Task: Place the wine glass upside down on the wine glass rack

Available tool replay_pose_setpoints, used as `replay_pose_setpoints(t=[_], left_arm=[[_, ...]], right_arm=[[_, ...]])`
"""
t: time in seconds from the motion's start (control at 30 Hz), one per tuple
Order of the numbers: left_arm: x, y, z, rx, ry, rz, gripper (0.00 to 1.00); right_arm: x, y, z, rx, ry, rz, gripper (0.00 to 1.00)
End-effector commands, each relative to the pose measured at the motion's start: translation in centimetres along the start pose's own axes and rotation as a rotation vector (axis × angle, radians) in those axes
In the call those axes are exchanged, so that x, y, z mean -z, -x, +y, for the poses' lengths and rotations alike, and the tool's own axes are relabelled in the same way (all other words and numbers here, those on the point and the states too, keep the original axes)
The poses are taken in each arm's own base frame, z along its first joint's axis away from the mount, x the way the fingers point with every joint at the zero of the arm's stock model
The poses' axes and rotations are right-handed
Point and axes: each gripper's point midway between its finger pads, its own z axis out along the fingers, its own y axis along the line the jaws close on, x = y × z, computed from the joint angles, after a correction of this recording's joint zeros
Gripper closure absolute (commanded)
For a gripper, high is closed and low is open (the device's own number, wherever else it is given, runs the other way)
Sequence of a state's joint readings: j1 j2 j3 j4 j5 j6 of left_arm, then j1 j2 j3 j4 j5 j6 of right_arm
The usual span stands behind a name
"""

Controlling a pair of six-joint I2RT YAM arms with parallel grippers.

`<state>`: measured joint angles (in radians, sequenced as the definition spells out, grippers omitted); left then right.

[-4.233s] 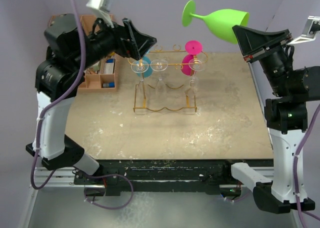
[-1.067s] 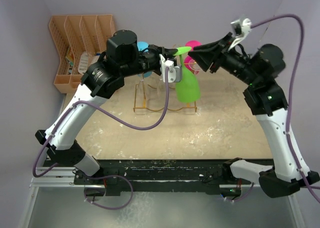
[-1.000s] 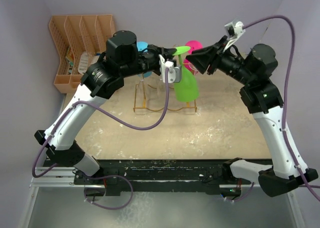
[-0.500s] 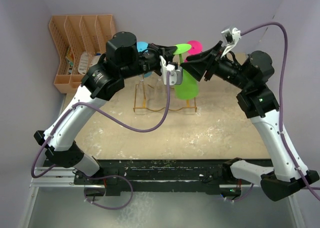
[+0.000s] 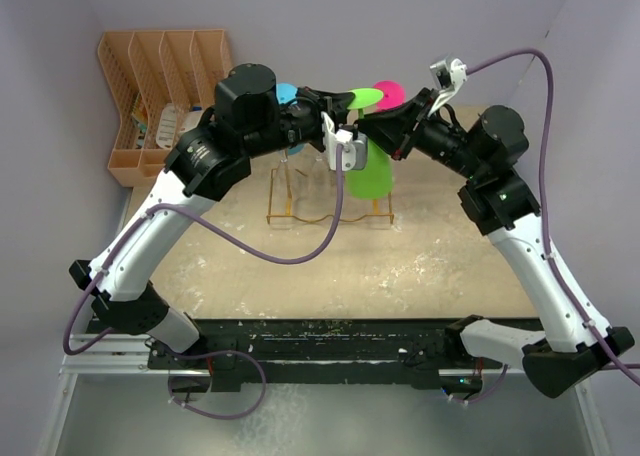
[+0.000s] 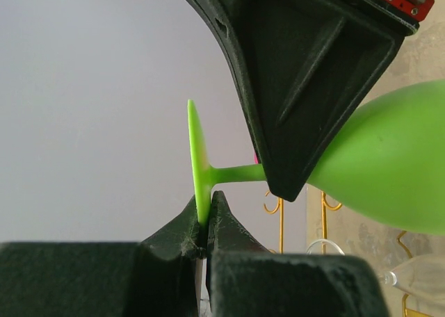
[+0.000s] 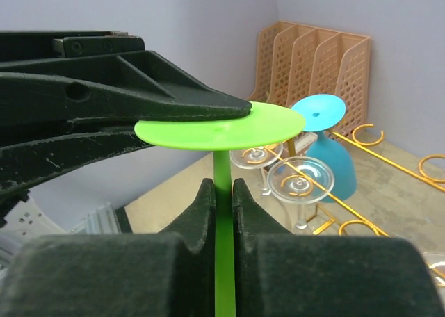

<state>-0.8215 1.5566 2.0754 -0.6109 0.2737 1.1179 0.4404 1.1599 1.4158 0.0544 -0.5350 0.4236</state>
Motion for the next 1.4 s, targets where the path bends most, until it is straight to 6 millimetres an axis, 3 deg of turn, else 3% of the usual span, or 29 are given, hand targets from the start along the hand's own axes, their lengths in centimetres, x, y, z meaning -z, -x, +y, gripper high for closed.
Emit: replay_pose_setpoints(t=[0.0, 0.27, 0.3, 0.4, 0.47, 0.7, 0.8, 0.87, 0.97, 1.07, 1.2, 1.27, 1.37], left_arm=[[0.5, 1.9, 2.8, -0.018, 0.088, -0.050, 1.00], [0.8, 2.2, 4.1, 0.007, 0.141, -0.052, 0.97], [0.8, 2.2, 4.2, 0.010, 0.147, -0.052, 0.91], [0.8, 2.2, 4.4, 0.018, 0.152, -0.050, 0.56], [0.9, 2.2, 4.4, 0.018, 0.155, -0.045, 0.38], [2.0, 1.4, 3.2, 0.005, 0.109, 0.007, 0.00], [3.6, 0.7, 0.4, 0.036, 0.004, 0.063, 0.01], [5.0, 0.4, -0.2, 0.110, 0.012, 0.119, 0.01], [7.8, -2.4, 2.0, 0.231, 0.181, 0.345, 0.01], [11.5, -5.1, 3.3, 0.306, 0.353, 0.532, 0.01], [16.1, -5.1, 4.3, 0.355, 0.511, 0.543, 0.01], [17.4, -5.4, 4.4, 0.429, 0.524, 0.543, 0.01], [19.7, -5.1, 6.0, 0.521, 0.603, 0.508, 0.01]], right_arm=[[-0.5, 0.3, 1.2, 0.014, 0.040, -0.032, 1.00], [0.3, 0.6, 1.6, 0.015, 0.010, -0.062, 1.00], [0.4, 0.7, 1.5, 0.018, -0.003, -0.069, 1.00], [0.7, 1.4, 1.0, 0.021, -0.044, -0.100, 1.00], [1.0, 1.9, 0.8, 0.024, -0.063, -0.128, 1.00], [2.5, 1.9, -0.7, 0.021, -0.177, -0.165, 1.00], [2.9, -0.1, -0.6, 0.014, -0.166, -0.104, 1.00], [3.1, -1.9, -0.3, 0.000, -0.150, -0.078, 1.00], [4.0, -3.9, -0.3, -0.011, -0.181, -0.101, 1.00], [5.2, -3.2, -1.3, -0.032, -0.296, -0.181, 1.00], [5.7, -2.5, -1.6, 0.036, -0.377, -0.229, 1.00], [5.0, -4.3, -2.4, 0.060, -0.421, -0.206, 1.00], [3.3, -6.3, -3.3, 0.122, -0.496, -0.165, 1.00]])
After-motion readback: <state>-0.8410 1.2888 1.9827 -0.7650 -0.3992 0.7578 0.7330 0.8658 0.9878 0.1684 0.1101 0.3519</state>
